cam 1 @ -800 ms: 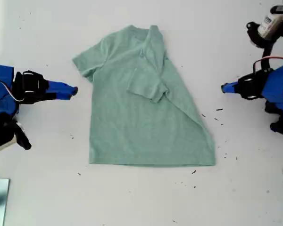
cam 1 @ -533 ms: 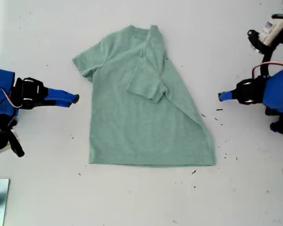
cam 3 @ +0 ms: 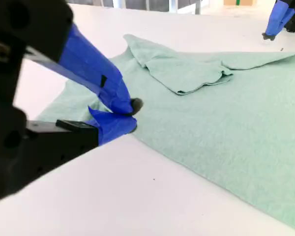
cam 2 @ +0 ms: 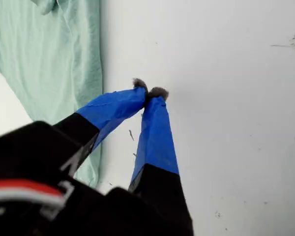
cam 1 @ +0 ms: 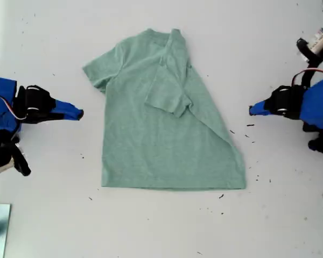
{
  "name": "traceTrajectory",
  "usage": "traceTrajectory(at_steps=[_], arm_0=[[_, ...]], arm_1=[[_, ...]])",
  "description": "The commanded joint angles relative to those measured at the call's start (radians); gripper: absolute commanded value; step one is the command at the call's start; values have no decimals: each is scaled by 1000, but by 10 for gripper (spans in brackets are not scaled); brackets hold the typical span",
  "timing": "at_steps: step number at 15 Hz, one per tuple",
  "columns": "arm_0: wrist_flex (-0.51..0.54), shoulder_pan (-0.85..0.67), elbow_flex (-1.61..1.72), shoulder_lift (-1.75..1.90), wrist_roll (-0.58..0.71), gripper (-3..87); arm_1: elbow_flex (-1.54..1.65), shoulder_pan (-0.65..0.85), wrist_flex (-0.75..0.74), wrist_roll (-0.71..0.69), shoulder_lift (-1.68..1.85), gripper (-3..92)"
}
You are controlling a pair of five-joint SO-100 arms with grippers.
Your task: Fold t shirt
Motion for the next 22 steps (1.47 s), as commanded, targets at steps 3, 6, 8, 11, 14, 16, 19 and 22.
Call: traceTrajectory(at_steps=[3, 6, 8, 11, 14, 16, 19, 22], arm_0=[[-25, 17, -296, -307, -5, -3], [181, -103, -733, -782, 51, -3], [376, -279, -1040, -1104, 221, -3], [488, -443, -1362, -1416, 437, 208], [517, -497, -1493, -1618, 551, 278], [508, -514, -1470, -1654, 578, 307], [474, -581, -1414, -1703, 607, 310], [334, -644, -1342, -1810, 649, 309]], arm_1=[[67, -11, -32, -2, 5, 22], [69, -17, -55, -17, 5, 22], [69, -28, -61, -21, 5, 22], [69, -40, -63, -18, 5, 22], [69, -51, -63, -14, 5, 22], [69, -51, -63, -15, 5, 22], [69, -51, -63, -21, 5, 22], [69, -60, -63, -23, 5, 22]])
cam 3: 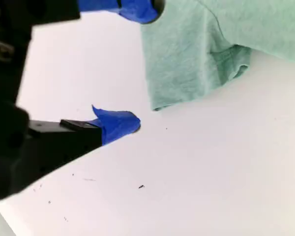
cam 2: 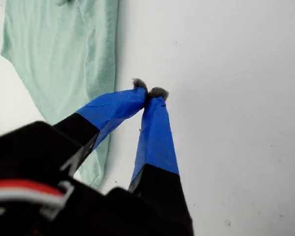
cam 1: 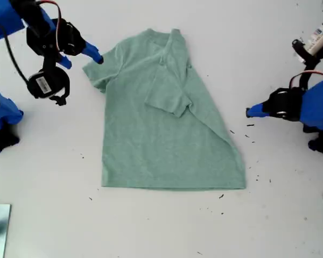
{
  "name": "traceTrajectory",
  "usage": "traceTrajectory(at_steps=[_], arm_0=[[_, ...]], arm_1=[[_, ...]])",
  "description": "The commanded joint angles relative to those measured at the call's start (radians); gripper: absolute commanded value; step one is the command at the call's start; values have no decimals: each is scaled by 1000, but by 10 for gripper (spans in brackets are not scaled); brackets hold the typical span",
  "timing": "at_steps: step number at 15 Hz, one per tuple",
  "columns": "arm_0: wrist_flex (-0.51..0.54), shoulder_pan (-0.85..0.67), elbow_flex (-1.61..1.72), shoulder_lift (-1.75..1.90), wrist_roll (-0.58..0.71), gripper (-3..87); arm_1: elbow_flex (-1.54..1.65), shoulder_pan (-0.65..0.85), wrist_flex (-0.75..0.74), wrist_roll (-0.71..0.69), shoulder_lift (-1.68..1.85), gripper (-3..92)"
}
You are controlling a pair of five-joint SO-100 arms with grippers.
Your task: Fold t shirt
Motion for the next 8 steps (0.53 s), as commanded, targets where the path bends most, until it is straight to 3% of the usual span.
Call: traceTrajectory(at_steps=[1, 3, 5, 7, 8], arm_0=[[-120, -40, 23, -95, 28, 309], [-238, -44, 48, -238, 35, 289], [-302, -38, 48, -311, 43, 148], [-293, -18, 40, -273, 58, -2], [-279, 0, 35, -161, 57, -2]], arm_1=[[67, -14, -18, -17, 5, 22], [67, -18, -9, -17, 5, 22], [67, -29, 0, -8, 5, 22], [67, -35, 5, 0, 5, 22], [67, -35, 5, 0, 5, 22]])
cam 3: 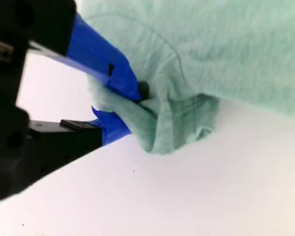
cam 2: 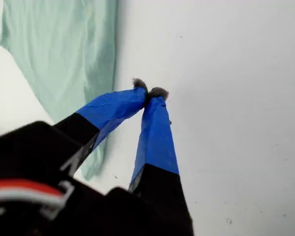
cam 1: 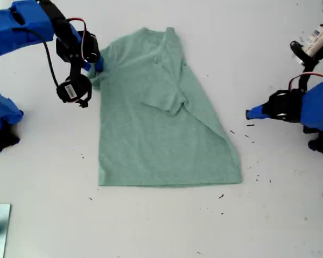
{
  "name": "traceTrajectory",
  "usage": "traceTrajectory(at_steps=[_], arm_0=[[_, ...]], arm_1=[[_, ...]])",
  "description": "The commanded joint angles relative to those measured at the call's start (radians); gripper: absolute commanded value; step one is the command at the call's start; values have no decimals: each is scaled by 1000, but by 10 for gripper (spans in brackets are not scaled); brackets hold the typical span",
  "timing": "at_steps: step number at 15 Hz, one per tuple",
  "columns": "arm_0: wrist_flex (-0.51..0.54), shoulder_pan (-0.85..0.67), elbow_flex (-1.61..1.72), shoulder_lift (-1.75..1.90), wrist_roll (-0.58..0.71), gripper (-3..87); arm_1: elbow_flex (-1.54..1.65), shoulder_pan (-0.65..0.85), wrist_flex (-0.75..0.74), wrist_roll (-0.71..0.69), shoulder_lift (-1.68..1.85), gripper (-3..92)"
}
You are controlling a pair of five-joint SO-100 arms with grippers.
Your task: Fold t shirt
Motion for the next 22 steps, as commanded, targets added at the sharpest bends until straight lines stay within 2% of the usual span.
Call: traceTrajectory(at_steps=[1, 4, 7, 10, 13, 14, 16, 17, 18, 20, 22], arm_0=[[43, 20, -32, 255, 15, -2], [94, -18, -100, 419, 83, -2], [26, 109, -133, 382, 52, -2], [-51, 313, -414, 86, -5, -2], [-17, 374, -887, -357, -29, -2], [-34, 383, -989, -472, -29, -2], [-38, 327, -1037, -609, -46, 255], [6, 296, -1035, -597, -48, 316], [69, 291, -1026, -509, -20, 319], [232, 293, -991, -247, -21, 243], [267, 301, -765, 80, -25, 163]], arm_1=[[67, -11, 5, 2, 5, 22], [66, -21, -3, 11, 5, 22], [66, -49, -14, 37, 5, 22], [66, -60, -21, 52, 5, 22], [66, -87, -26, 80, 5, 22], [67, -104, -26, 98, 5, 22], [67, -118, -26, 112, 5, 22], [67, -118, -26, 110, 5, 22], [67, -117, -26, 107, 5, 22], [67, -109, -25, 100, 5, 22], [67, -106, -25, 97, 5, 22]])
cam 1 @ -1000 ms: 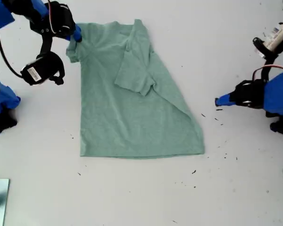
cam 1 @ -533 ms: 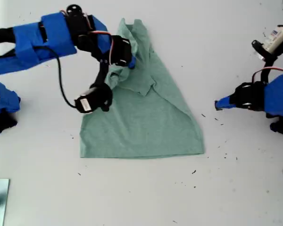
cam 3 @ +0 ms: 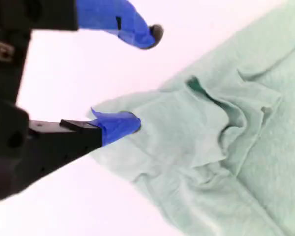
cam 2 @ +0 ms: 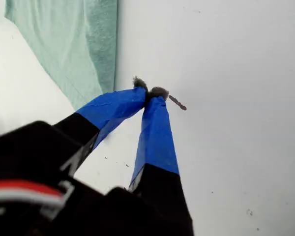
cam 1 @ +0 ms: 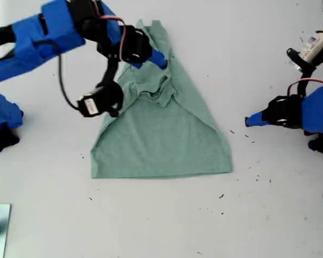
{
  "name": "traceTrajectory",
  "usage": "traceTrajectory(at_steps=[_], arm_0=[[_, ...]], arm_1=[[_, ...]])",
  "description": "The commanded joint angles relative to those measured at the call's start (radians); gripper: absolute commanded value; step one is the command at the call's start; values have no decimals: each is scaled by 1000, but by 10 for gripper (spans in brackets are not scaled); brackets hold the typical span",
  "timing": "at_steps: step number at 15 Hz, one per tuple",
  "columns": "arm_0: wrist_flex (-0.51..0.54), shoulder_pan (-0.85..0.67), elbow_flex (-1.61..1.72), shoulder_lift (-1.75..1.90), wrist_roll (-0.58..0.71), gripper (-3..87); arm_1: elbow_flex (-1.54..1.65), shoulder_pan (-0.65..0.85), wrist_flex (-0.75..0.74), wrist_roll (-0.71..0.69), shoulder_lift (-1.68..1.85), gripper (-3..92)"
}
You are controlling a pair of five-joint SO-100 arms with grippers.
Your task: Fold t shirt
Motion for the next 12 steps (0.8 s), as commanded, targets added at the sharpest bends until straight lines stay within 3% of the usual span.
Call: traceTrajectory(at_steps=[1, 4, 7, 8, 12], arm_0=[[-34, -12, 344, 453, -3, 135], [-367, 20, 1223, 1048, -132, 4], [-505, 109, 1793, 1502, -307, -2], [-512, 133, 1931, 1634, -365, -2], [-440, 166, 2210, 2086, -402, -2]], arm_1=[[67, 2, -25, -6, 5, 22], [67, 3, -21, -18, 5, 22], [67, 5, -17, -31, 5, 22], [67, 5, -14, -32, 5, 22], [66, 5, 0, -54, 5, 22]])
